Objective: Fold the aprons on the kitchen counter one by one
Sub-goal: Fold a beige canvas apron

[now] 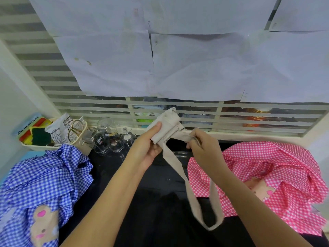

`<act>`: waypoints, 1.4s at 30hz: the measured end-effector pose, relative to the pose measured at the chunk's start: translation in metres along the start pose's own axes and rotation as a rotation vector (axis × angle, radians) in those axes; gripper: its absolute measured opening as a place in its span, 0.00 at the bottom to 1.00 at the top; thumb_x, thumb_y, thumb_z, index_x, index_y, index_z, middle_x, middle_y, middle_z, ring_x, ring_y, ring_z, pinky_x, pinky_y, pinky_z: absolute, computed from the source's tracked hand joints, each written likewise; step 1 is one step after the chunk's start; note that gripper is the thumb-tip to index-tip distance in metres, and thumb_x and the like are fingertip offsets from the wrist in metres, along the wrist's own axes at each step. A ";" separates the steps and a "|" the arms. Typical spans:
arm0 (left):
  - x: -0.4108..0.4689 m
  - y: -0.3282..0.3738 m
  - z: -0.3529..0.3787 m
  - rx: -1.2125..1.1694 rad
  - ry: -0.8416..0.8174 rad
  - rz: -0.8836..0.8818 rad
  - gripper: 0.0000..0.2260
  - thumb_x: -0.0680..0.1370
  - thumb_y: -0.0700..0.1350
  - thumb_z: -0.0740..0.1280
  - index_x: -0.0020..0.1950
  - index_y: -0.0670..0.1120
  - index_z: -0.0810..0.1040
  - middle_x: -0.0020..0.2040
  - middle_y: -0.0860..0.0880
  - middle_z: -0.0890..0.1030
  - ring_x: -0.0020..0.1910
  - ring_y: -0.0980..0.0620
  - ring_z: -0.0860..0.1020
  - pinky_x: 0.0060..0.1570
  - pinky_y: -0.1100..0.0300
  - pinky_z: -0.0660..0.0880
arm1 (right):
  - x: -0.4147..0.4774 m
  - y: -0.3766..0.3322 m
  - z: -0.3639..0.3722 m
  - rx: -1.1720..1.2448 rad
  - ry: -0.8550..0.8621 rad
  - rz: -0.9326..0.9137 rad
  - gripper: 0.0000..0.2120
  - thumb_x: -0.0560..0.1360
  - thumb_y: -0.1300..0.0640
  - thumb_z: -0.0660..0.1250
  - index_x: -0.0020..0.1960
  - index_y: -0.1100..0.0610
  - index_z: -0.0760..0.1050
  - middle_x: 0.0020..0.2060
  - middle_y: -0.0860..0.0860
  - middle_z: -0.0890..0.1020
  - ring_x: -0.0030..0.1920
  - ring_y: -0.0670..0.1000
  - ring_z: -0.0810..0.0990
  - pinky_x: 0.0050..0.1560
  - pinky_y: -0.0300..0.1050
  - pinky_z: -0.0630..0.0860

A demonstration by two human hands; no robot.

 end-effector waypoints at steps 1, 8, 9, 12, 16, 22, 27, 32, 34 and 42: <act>0.002 0.001 -0.005 -0.011 0.025 -0.009 0.07 0.77 0.44 0.67 0.53 0.43 0.78 0.35 0.50 0.83 0.31 0.56 0.81 0.28 0.64 0.77 | -0.001 -0.003 -0.003 -0.120 0.043 -0.076 0.09 0.77 0.65 0.59 0.41 0.57 0.73 0.31 0.46 0.73 0.29 0.42 0.68 0.31 0.32 0.65; 0.010 0.033 -0.037 -0.081 0.158 0.102 0.06 0.77 0.45 0.68 0.50 0.44 0.78 0.38 0.49 0.83 0.32 0.55 0.82 0.30 0.63 0.79 | 0.009 0.065 -0.015 -0.306 -0.042 0.162 0.12 0.79 0.65 0.57 0.45 0.55 0.76 0.44 0.50 0.81 0.41 0.48 0.77 0.42 0.38 0.75; 0.011 0.036 -0.039 -0.073 0.151 0.106 0.06 0.77 0.45 0.68 0.50 0.44 0.78 0.38 0.49 0.83 0.33 0.55 0.82 0.30 0.62 0.79 | 0.008 0.070 -0.017 -0.228 -0.021 0.171 0.09 0.80 0.64 0.58 0.48 0.55 0.77 0.43 0.49 0.80 0.41 0.48 0.78 0.41 0.37 0.75; 0.012 0.035 -0.039 -0.034 0.130 0.095 0.06 0.76 0.46 0.68 0.51 0.45 0.79 0.39 0.49 0.84 0.36 0.55 0.82 0.35 0.61 0.81 | 0.008 0.064 -0.003 -0.052 -0.078 0.131 0.09 0.77 0.55 0.66 0.57 0.53 0.77 0.46 0.43 0.79 0.46 0.41 0.77 0.44 0.29 0.72; 0.010 0.025 -0.030 -0.012 0.115 0.089 0.07 0.77 0.45 0.68 0.52 0.45 0.79 0.43 0.49 0.84 0.40 0.55 0.82 0.36 0.62 0.81 | 0.006 0.034 0.014 0.140 -0.061 0.039 0.09 0.72 0.52 0.72 0.51 0.49 0.79 0.45 0.43 0.82 0.46 0.42 0.81 0.49 0.35 0.78; 0.005 0.012 -0.010 0.041 0.058 0.100 0.07 0.78 0.43 0.67 0.53 0.42 0.79 0.39 0.49 0.85 0.37 0.55 0.83 0.33 0.64 0.79 | 0.003 0.004 0.057 0.282 -0.265 0.007 0.15 0.69 0.48 0.74 0.55 0.48 0.79 0.51 0.43 0.82 0.53 0.41 0.80 0.60 0.43 0.76; 0.005 0.007 -0.013 0.112 0.096 0.130 0.06 0.77 0.46 0.68 0.52 0.45 0.80 0.40 0.51 0.85 0.41 0.55 0.81 0.38 0.63 0.79 | 0.002 -0.002 0.052 0.256 -0.200 -0.064 0.05 0.70 0.54 0.75 0.43 0.48 0.80 0.39 0.46 0.82 0.40 0.45 0.80 0.47 0.40 0.78; 0.009 0.004 -0.018 0.048 0.153 0.131 0.06 0.76 0.48 0.69 0.51 0.48 0.79 0.42 0.53 0.83 0.45 0.54 0.78 0.42 0.61 0.73 | -0.010 -0.032 0.024 -0.241 0.104 -0.503 0.09 0.71 0.59 0.74 0.37 0.55 0.74 0.31 0.46 0.76 0.29 0.45 0.72 0.30 0.41 0.74; 0.010 0.002 -0.015 0.000 0.154 0.136 0.04 0.77 0.46 0.69 0.50 0.48 0.79 0.42 0.52 0.83 0.44 0.54 0.79 0.41 0.60 0.75 | -0.014 -0.038 0.024 -0.353 0.128 -0.618 0.08 0.71 0.61 0.73 0.38 0.57 0.75 0.32 0.46 0.74 0.28 0.45 0.71 0.27 0.42 0.71; 0.019 0.035 -0.036 -0.045 0.154 0.185 0.05 0.78 0.42 0.67 0.53 0.44 0.77 0.42 0.49 0.84 0.39 0.53 0.83 0.42 0.56 0.81 | -0.033 0.033 0.051 0.031 -0.758 0.007 0.03 0.72 0.53 0.72 0.39 0.49 0.81 0.38 0.48 0.82 0.37 0.44 0.78 0.42 0.34 0.73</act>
Point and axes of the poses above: each hand's wrist, its own x-axis towards the middle knuckle, its own z-axis out of the palm, y = z × x, the point moved 9 cm from there along x, towards the middle knuckle
